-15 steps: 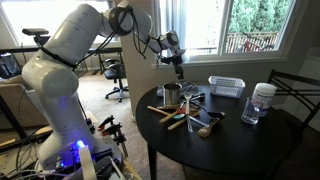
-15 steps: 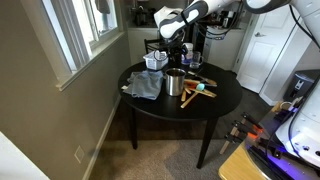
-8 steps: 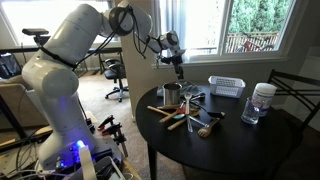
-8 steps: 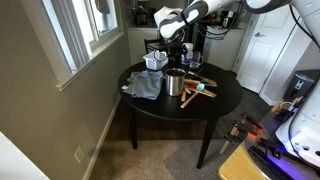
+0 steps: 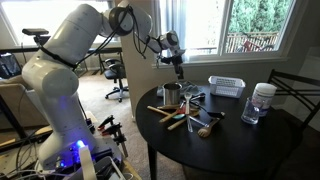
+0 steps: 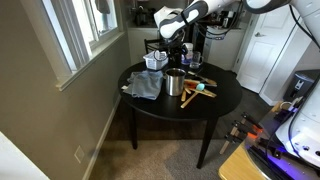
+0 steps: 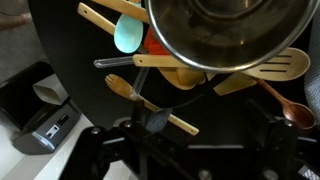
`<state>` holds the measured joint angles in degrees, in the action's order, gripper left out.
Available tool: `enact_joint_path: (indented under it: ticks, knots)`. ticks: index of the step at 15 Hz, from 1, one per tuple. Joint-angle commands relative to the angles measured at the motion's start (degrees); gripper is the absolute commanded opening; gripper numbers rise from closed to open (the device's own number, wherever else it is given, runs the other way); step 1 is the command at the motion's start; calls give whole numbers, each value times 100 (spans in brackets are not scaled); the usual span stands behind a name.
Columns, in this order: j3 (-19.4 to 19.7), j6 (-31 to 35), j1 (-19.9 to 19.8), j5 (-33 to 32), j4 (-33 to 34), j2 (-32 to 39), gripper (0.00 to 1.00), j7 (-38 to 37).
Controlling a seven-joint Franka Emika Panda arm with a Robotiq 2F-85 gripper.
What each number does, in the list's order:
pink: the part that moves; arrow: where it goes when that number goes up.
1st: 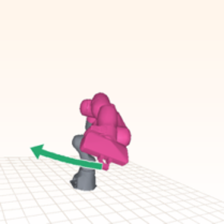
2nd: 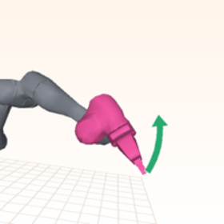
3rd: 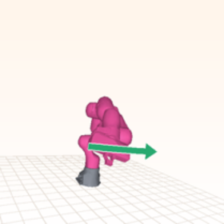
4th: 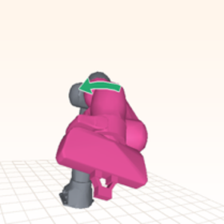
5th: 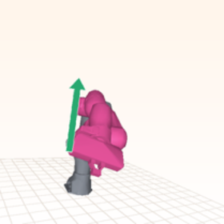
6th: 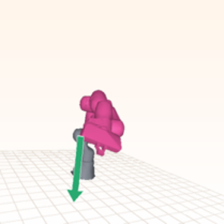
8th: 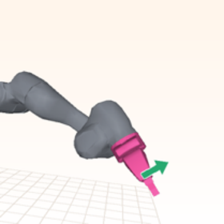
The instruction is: Put the black spatula in the silver tin
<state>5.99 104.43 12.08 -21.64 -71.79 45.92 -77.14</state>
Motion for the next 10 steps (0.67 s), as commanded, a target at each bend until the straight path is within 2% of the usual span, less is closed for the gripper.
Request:
enact_joint_path:
  ticks: [1, 3, 7, 10]
  knots:
    - [-24, 165, -39, 165, -73, -119, 100, 167]
    - [-83, 368, -125, 294, -119, -202, 100, 228]
    - [-309, 1112, -457, 1071, -326, -453, 100, 527]
    - [-273, 1220, -575, 1429, -286, -454, 100, 704]
